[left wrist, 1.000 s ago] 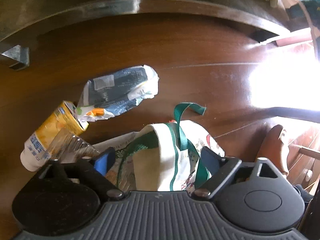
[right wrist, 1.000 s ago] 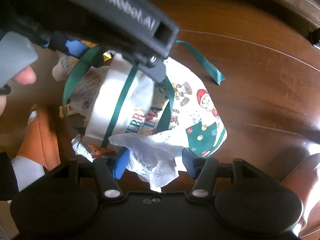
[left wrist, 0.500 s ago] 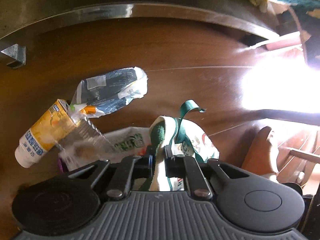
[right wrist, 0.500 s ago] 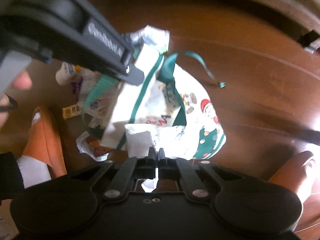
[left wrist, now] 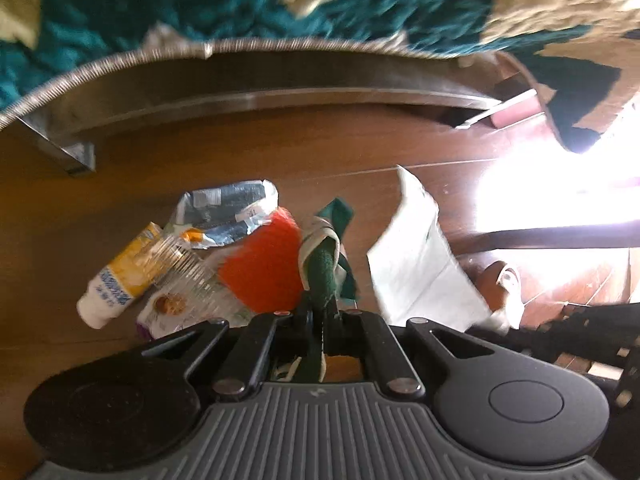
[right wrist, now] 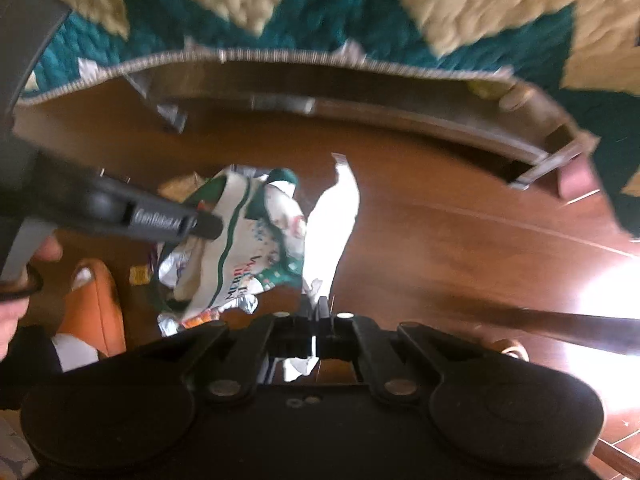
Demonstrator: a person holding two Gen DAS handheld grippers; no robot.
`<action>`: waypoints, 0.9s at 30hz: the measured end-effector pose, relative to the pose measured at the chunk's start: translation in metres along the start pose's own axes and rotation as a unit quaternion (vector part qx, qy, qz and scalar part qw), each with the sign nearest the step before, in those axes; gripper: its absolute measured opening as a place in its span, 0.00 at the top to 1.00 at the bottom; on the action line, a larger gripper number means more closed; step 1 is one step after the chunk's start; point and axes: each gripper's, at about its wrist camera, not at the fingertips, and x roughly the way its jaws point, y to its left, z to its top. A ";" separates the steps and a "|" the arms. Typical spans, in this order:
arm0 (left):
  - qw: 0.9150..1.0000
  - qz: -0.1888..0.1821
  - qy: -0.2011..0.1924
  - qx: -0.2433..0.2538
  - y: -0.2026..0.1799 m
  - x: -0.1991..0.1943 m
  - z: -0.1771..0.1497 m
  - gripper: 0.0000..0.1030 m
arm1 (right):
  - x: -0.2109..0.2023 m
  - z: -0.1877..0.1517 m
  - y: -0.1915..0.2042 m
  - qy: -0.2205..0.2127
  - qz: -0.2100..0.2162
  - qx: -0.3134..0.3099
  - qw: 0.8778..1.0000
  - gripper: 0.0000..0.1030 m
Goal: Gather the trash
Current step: 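Lift the tote bag and white paper up to the teal wastebasket with both tools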
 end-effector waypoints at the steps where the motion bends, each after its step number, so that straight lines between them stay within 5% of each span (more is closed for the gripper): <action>1: 1.000 0.005 -0.005 0.005 -0.002 -0.008 -0.002 0.96 | -0.008 0.000 0.001 -0.007 -0.005 0.002 1.000 1.00; 13: 0.994 0.034 -0.096 0.033 -0.031 -0.133 -0.033 0.97 | -0.145 -0.031 -0.011 -0.145 -0.025 0.052 0.988 1.00; 21: 0.983 0.005 -0.175 0.049 -0.070 -0.238 -0.046 0.97 | -0.254 -0.056 -0.026 -0.254 -0.041 0.054 0.965 1.00; 27: 0.967 -0.028 -0.237 0.086 -0.124 -0.313 -0.054 0.97 | -0.338 -0.073 -0.039 -0.331 -0.069 0.048 0.940 1.00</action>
